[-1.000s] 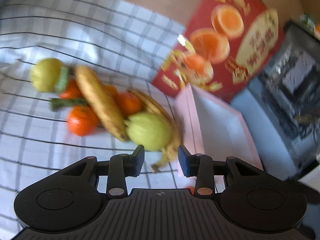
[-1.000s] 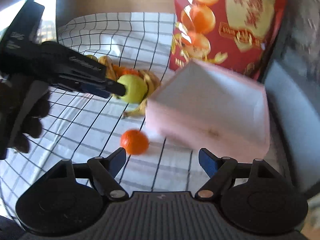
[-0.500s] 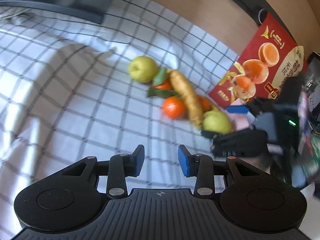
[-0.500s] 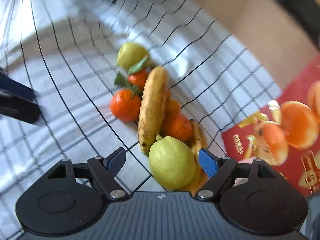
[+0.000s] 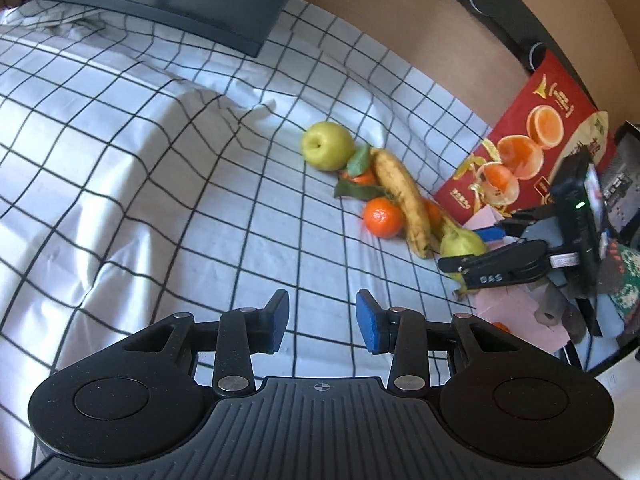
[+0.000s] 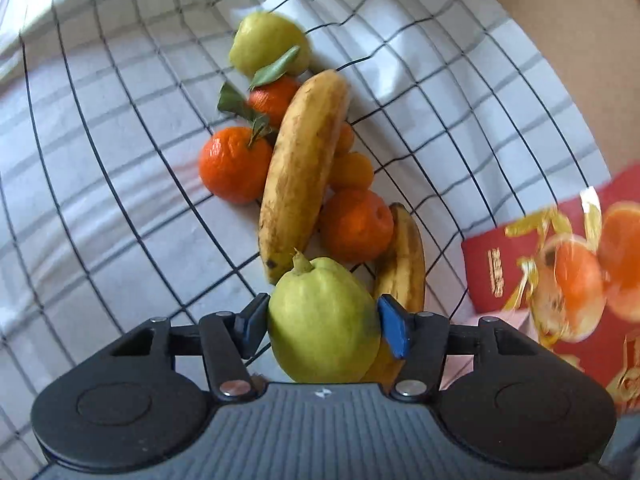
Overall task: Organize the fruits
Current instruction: 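Grasp a second green pear with the right gripper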
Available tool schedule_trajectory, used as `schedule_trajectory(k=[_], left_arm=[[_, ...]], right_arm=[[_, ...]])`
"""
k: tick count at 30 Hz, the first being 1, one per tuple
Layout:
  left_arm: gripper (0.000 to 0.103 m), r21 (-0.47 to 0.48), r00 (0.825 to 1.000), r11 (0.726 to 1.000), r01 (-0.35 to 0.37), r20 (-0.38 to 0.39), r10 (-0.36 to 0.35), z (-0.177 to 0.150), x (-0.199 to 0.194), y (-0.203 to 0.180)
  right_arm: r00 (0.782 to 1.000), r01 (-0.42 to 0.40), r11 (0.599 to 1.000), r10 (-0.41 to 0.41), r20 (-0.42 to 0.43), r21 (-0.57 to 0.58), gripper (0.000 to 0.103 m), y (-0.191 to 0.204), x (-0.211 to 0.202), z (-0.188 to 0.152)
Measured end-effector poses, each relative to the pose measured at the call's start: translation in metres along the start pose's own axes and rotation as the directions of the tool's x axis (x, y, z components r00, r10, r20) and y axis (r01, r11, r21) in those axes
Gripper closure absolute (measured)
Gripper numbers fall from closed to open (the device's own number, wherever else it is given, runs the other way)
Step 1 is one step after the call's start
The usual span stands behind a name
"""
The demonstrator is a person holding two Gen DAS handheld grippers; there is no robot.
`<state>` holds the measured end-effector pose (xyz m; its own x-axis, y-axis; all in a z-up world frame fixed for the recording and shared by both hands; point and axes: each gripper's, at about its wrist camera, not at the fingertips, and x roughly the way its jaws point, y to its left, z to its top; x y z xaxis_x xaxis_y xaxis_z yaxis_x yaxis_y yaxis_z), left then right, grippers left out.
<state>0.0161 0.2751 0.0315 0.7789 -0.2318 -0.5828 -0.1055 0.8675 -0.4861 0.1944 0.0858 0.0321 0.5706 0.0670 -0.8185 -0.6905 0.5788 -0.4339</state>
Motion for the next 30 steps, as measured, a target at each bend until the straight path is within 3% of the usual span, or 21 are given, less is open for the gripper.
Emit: schedule_trajectory(k=[4,7,12,18,21,26,30], left_arm=[[0.062,0.012,1.000,1.000,0.025,-0.012,-0.025,-0.002,0.008,-0.006],[0.062,0.046,0.998,0.998,0.050,-0.033,-0.049,-0.006,0.013,-0.012],[0.062,0.085,0.997,0.994,0.061,-0.056,-0.057,-0.012,0.020,-0.018],[0.062,0.153,0.992,0.981,0.118,-0.072,-0.108,-0.016,0.025,-0.033],[0.062,0.211,0.986,0.966,0.149,-0.109,-0.128,-0.020,0.030,-0.044],[0.062,0.339,0.976,0.923,0.182,-0.174,-0.129,-0.032,0.036,-0.063],[0.062,0.427,0.978,0.888,0.172,-0.179,-0.103,-0.038,0.040,-0.080]], right_arm=[[0.988,-0.121,0.967,0.096,0.122,0.224,0.045,-0.012,-0.028,-0.016],[0.946,-0.290,0.873,0.200,0.254,0.391,0.045,-0.010,-0.043,-0.035],[0.899,-0.370,0.795,0.177,0.400,0.481,0.045,0.021,-0.046,-0.061],[0.890,-0.407,0.739,0.188,0.416,0.537,0.044,0.034,-0.033,-0.086],[0.883,-0.421,0.731,0.197,0.425,0.537,0.044,0.035,-0.038,-0.096],[0.880,-0.435,0.722,0.213,0.426,0.539,0.044,0.035,-0.040,-0.104],[0.876,-0.445,0.711,0.221,0.428,0.544,0.044,0.029,-0.045,-0.107]])
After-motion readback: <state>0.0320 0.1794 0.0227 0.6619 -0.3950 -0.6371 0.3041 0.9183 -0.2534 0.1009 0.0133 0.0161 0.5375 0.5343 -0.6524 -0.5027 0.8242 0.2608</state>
